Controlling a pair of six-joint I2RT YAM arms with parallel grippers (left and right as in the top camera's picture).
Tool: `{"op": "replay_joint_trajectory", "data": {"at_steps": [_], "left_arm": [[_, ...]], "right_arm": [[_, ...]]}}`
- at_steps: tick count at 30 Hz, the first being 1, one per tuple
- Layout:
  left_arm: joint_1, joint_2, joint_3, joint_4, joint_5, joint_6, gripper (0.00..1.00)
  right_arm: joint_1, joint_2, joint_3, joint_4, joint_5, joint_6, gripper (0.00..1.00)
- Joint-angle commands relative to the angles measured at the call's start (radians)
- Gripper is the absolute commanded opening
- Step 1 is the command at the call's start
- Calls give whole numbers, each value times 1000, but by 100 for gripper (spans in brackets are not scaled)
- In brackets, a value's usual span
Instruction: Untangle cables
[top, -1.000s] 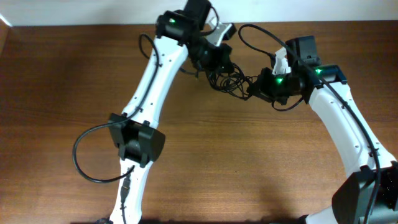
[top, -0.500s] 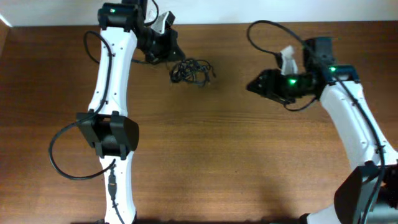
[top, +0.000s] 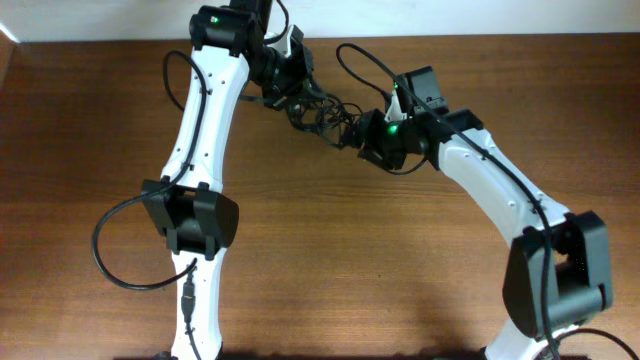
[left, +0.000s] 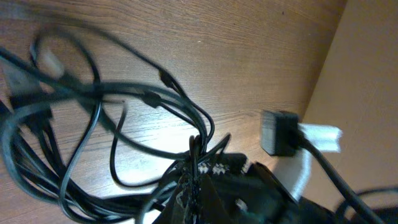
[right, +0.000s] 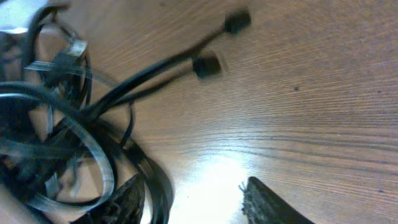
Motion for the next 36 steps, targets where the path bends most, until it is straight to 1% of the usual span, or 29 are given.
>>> {"op": "replay_joint_trajectory", "data": {"at_steps": [1, 2, 3, 4, 5, 6, 7, 8, 10, 11, 14, 15, 16, 17, 18, 19, 21, 22, 24, 25, 26, 27, 28, 29, 30, 31, 32, 34, 36], "left_arm": [[2, -17, 18, 5, 26, 17, 0], [2, -17, 18, 6, 26, 17, 0], [2, -17, 18, 6, 26, 17, 0], [2, -17, 18, 6, 27, 17, 0], [2, -17, 18, 6, 34, 16, 0], [2, -17, 18, 13, 72, 13, 0], [2, -17, 18, 31, 90, 13, 0], [4, -17, 18, 32, 90, 13, 0], [28, -17, 18, 32, 85, 47, 0], [45, -17, 18, 33, 76, 92, 0], [96, -16, 18, 17, -252, 104, 0], [109, -16, 17, 4, -391, 104, 0], [114, -16, 16, -6, -458, 108, 0], [114, -16, 16, -7, -468, 166, 5], [109, -17, 16, -18, -464, 217, 16], [104, -16, 16, -31, -454, 259, 17], [65, -16, 16, -101, -287, 586, 15], [42, -16, 16, -137, -219, 721, 15], [5, -16, 16, -143, -214, 777, 15], [0, -16, 16, -137, -234, 776, 15], [4, -16, 16, -128, -294, 775, 13], [21, -16, 16, -120, -349, 722, 13], [39, -16, 16, -109, -369, 664, 15], [64, -16, 16, -96, -367, 623, 17], [76, -16, 16, -93, -364, 615, 19], [82, -16, 16, -93, -357, 615, 21], [71, -16, 16, -97, -346, 615, 19], [37, -16, 16, -104, -321, 619, 19], [7, -16, 16, -129, -314, 650, 17]], "right_arm": [[10, 38, 6, 28, 8, 8, 50], [10, 39, 6, 60, -4, 8, 51], [9, 39, 7, 102, -23, 9, 56], [10, 39, 6, 124, -23, 13, 57], [10, 41, 6, 143, -21, 35, 57], [15, 42, 6, 151, -9, 35, 45], [23, 42, 6, 132, -3, 27, 16], [23, 42, 6, 105, -3, -1, 4], [21, 38, 7, -20, -3, -118, 4], [19, 16, 7, -76, 2, -175, 4], [-26, -145, 10, -212, 61, -283, 4], [-64, -203, 10, -264, 60, -309, 4], [-93, -236, 10, -305, 56, -317, 4], [-103, -243, 10, -323, 52, -325, 4], [-103, -240, 9, -328, 30, -327, 4], [-101, -239, 9, -327, 21, -326, 4], [-101, -238, 9, -319, 19, -216, 4], [-101, -238, 9, -306, 19, -143, 4], [-81, -220, 8, -294, 52, -138, 4], [-61, -195, 6, -323, 82, -167, 4], [-28, -142, 6, -407, 160, -216, 4], [-16, -116, 6, -459, 218, -234, 4], [-11, -108, 7, -467, 217, -269, 14], [-13, -108, 8, -487, 218, -314, 58], [-26, -108, 16, -523, 222, -346, 77], [-82, -108, 22, -575, 265, -365, 85], [-130, -108, 23, -581, 252, -394, 90], [-213, -108, 23, -582, 182, -486, 91], [-256, -108, 23, -585, 179, -522, 91]]}}
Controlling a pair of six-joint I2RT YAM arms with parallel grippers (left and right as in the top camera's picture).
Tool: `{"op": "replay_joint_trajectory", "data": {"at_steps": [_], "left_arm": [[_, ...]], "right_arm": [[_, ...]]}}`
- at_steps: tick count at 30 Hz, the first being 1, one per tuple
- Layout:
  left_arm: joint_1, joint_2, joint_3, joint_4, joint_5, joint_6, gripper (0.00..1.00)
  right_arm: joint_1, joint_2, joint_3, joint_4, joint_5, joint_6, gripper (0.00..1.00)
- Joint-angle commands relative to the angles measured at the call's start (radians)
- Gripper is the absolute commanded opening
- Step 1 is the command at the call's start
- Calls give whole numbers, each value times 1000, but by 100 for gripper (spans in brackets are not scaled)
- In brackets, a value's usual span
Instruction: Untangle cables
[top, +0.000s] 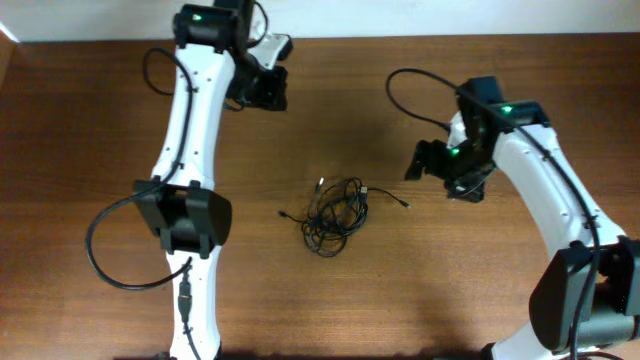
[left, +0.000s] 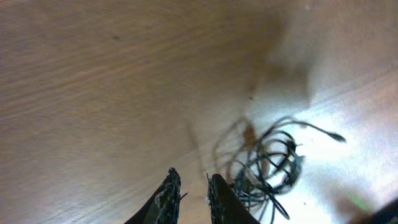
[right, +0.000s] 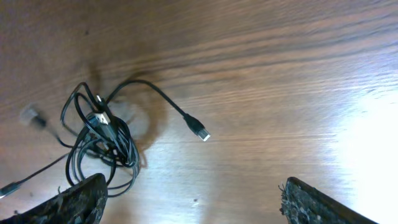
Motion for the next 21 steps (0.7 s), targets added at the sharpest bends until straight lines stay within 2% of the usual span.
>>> {"op": "replay_joint_trajectory", "data": {"at_steps": [1, 4, 5, 7, 8, 11, 13, 18, 19, 20, 21], "left_arm": [[-69, -16, 13, -68, 58, 83, 13], [-169, -16, 5, -98, 65, 153, 14], [-213, -16, -37, -98, 22, 159, 11], [-269, -16, -224, -98, 12, 161, 4], [-297, -16, -310, -95, 24, 213, 4], [-358, -16, -455, 50, 44, 237, 5], [-376, -16, -509, 173, 45, 191, 6], [-419, -16, -592, 269, 30, 173, 24], [-427, -15, -616, 290, -1, 160, 31], [-429, -15, -652, 327, -55, 124, 46], [-429, -14, -677, 358, -66, 124, 49]], "right_arm": [[-49, -9, 15, -4, -25, -100, 90], [-54, -9, 15, -4, -24, -108, 90], [-58, -9, 15, -7, -24, -108, 91], [-64, -9, 15, -15, -21, -108, 92], [-64, -9, 15, -15, -21, -107, 93], [-64, -9, 15, -16, -21, -107, 93], [-64, -9, 15, -21, -21, -107, 93], [-64, -8, 15, -23, -21, -107, 93], [-64, -8, 15, -26, -21, -107, 93], [-64, -9, 15, -30, -21, -107, 93], [-64, -9, 15, -30, -21, -108, 93]]}}
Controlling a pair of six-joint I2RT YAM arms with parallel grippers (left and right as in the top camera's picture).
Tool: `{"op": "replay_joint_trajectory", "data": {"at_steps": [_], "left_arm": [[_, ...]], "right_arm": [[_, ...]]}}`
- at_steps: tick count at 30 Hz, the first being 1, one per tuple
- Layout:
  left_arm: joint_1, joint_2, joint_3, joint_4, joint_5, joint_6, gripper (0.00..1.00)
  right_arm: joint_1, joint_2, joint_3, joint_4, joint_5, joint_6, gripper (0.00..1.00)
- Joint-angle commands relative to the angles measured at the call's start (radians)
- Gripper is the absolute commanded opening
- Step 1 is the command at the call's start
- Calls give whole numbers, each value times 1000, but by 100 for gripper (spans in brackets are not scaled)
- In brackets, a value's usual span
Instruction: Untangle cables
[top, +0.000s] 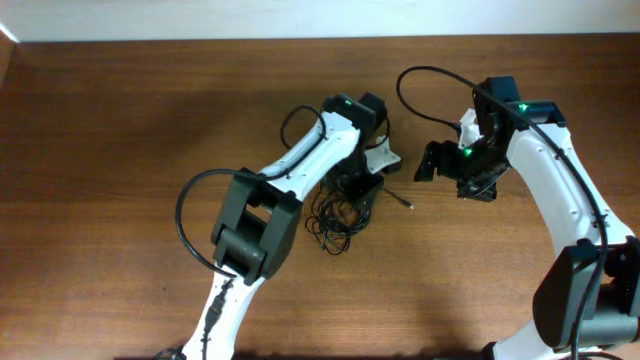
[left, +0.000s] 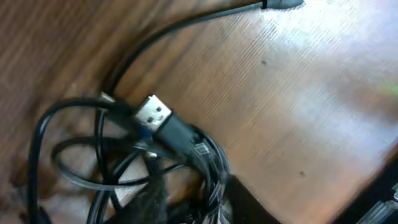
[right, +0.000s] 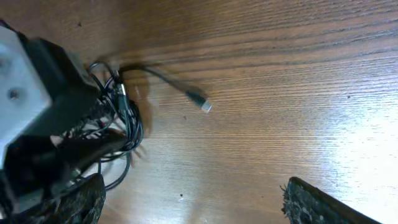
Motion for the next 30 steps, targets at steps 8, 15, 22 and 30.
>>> {"op": "replay_joint_trajectory", "data": {"at_steps": [8, 15, 22, 30], "left_arm": [[-4, -8, -13, -6, -155, -67, 49], [-52, -4, -154, 129, -156, -71, 18], [32, -11, 348, -156, -45, -148, 0], [195, -11, 1006, -325, 370, -255, 0]], "right_arm": [[-8, -9, 15, -3, -5, -4, 93], [-8, -9, 15, -3, -5, -4, 93], [-7, -9, 15, 28, -114, -31, 93], [-7, -9, 15, 423, -575, 101, 93]]}}
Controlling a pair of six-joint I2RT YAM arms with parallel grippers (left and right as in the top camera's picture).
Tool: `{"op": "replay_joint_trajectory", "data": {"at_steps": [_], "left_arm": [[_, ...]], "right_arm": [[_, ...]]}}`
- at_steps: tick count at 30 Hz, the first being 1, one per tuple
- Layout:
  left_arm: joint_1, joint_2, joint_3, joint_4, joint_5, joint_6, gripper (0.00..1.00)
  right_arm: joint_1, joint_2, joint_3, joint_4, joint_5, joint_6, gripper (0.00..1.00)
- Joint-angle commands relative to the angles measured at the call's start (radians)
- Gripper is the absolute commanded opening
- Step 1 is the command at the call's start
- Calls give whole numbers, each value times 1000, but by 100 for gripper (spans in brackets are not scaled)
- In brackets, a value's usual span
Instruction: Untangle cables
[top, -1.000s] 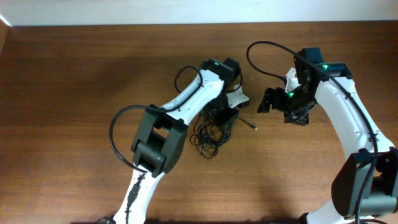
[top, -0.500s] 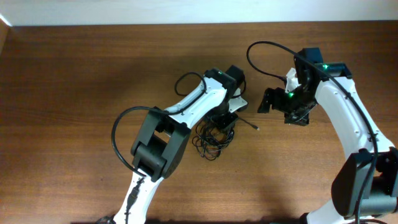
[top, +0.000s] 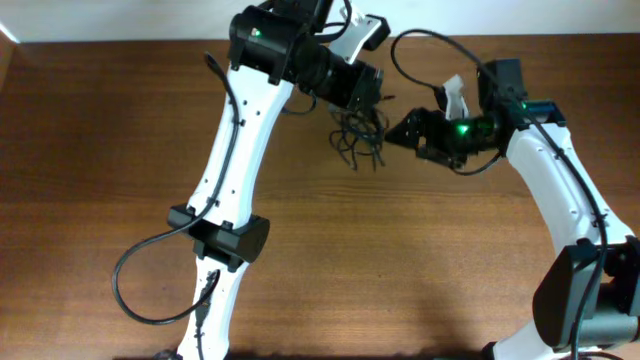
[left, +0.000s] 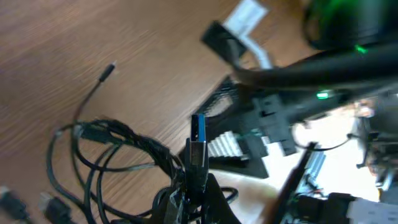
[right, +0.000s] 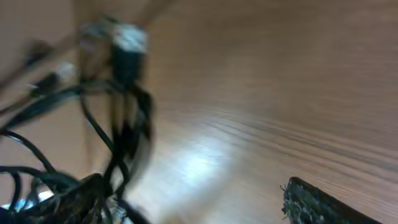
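Observation:
A tangle of thin black cables (top: 360, 135) hangs over the far middle of the wooden table. My left gripper (top: 368, 92) sits above it, shut on a black USB plug with a blue tip (left: 198, 134); the plug sticks up between the fingers of that gripper (left: 193, 193). Loops and small plugs of the tangle (left: 106, 158) trail to the left. My right gripper (top: 398, 132) is just right of the tangle, jaws wide open. In the blurred right wrist view the cables (right: 121, 87) lie by the left finger of the open gripper (right: 193, 199).
The brown wooden table (top: 120, 150) spreads out on all sides. A pale wall strip (top: 120, 20) runs along its far edge. The left arm's white links (top: 230, 160) cross the left middle, and the right arm (top: 560, 190) comes in from the right.
My left gripper was low on the tangle in the table's middle. Now it is shut on the USB plug farther back with the tangle hanging from it. My right gripper has moved left to the tangle.
At first both grippers were at the tangle at the back of the table. Then the tangle lay in the middle with both grippers away from it. The left gripper was then down on it, and now holds it up beside the open right gripper.

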Motion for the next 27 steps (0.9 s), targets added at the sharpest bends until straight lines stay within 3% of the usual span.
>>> {"op": "replay_joint_trajectory", "data": {"at_steps": [1, 4, 8, 10, 12, 15, 19, 22, 27], "left_arm": [[27, -14, 53, -3, 76, -49, 0], [29, -14, 53, 7, 89, -63, 0], [29, -16, 53, 113, 200, -150, 0], [56, -45, 53, 183, 216, -220, 0], [129, -122, 53, 273, 217, -277, 0], [289, -245, 53, 323, 154, -305, 0], [461, -266, 53, 226, -98, -305, 0], [560, -266, 53, 198, -202, -305, 0], [664, -266, 52, 123, -318, -304, 0]], "right_arm": [[-7, -9, 11, 124, -126, 171, 93], [5, -6, 11, 204, -125, 302, 92], [109, 51, 10, 208, -76, 369, 70], [117, 89, 9, 210, -76, 385, 47], [83, 89, 8, 203, -68, 384, 4], [31, 89, 8, 94, 68, 323, 4], [-44, 89, 8, -83, 301, 191, 4], [-132, 89, 8, -136, 323, 93, 4], [-255, 89, 8, -200, 505, 91, 12]]}}
